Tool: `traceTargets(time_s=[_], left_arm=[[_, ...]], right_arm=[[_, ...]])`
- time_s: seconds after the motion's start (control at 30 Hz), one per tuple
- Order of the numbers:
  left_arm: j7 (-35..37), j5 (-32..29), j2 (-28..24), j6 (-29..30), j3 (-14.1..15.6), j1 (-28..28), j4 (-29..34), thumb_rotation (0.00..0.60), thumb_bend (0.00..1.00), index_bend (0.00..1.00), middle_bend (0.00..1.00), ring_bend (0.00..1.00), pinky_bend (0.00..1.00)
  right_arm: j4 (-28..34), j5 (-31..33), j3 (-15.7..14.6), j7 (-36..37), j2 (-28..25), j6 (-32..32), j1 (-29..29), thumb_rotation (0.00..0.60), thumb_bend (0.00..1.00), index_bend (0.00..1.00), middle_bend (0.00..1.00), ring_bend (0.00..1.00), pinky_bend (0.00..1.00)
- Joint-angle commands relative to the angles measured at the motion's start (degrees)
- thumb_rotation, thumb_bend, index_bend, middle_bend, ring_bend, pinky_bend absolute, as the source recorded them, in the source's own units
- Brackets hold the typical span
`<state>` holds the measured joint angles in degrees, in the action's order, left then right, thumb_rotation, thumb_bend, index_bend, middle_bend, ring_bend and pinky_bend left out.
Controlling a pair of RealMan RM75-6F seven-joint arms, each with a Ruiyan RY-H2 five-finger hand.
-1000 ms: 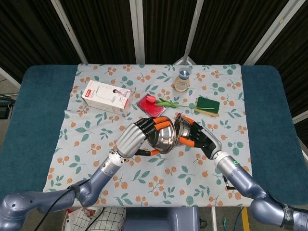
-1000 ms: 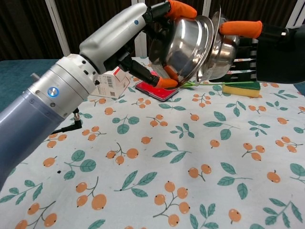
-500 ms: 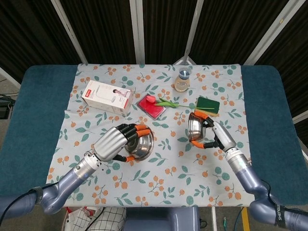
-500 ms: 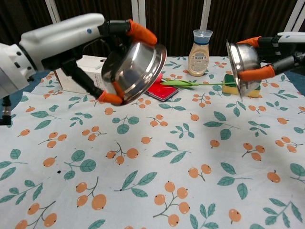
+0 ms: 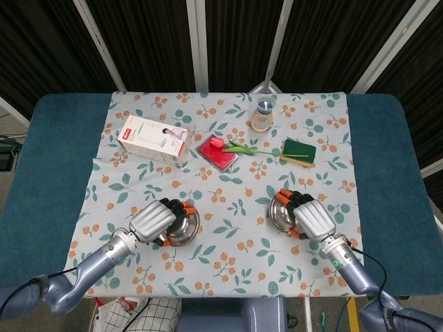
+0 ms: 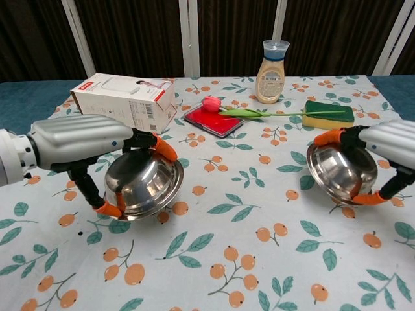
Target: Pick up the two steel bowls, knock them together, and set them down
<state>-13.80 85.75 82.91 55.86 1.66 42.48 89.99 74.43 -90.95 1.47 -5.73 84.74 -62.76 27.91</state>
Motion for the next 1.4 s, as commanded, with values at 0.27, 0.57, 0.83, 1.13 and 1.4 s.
traceTargets(time_s=[0.27, 0.57, 0.83, 1.13, 1.4], left_arm=[[-10.78, -5.71, 4.17, 0.06, -0.72, -2.12, -3.45, 0.600, 0.05, 0.06, 0.25, 0.23, 0.47], [-15.35, -16.70, 4.23, -3.21, -2.83, -2.42, 1.77, 0.596, 0.00, 0.00, 0.00, 0.00, 0.14], [-7.22, -10.09, 5.52, 1.46, -3.30, -4.17, 2.27, 0.431, 0.00, 0.00, 0.00, 0.00, 0.00], [-0.51, -4.33, 3.76, 4.03, -3.03, -4.95, 3.06, 0.355, 0.00, 0.00, 0.00, 0.00, 0.00], [1.84, 0.61, -2.30, 9.34, -0.78, -8.00, 8.27, 0.358, 0.00, 0.00, 0.00, 0.00, 0.00]], right_arm=[[4.35, -0.09, -2.66, 2.00, -2.28, 4.31, 1.37, 0.600, 0.37, 0.00, 0.02, 0.16, 0.50], [9.97, 1.52, -3.43, 1.90, -4.41, 6.53, 1.81, 0.600, 0.27, 0.00, 0.00, 0.00, 0.32], [13.70, -0.23, -2.86, 2.03, -5.56, 2.93, 1.43, 0.544, 0.22, 0.00, 0.00, 0.00, 0.24], [16.93, -0.80, -1.83, 3.00, -7.16, 0.12, 1.16, 0.377, 0.20, 0.00, 0.00, 0.00, 0.11], [19.27, -2.54, -1.52, 1.69, -11.34, -6.85, -1.78, 0.412, 0.20, 0.00, 0.00, 0.00, 0.04]])
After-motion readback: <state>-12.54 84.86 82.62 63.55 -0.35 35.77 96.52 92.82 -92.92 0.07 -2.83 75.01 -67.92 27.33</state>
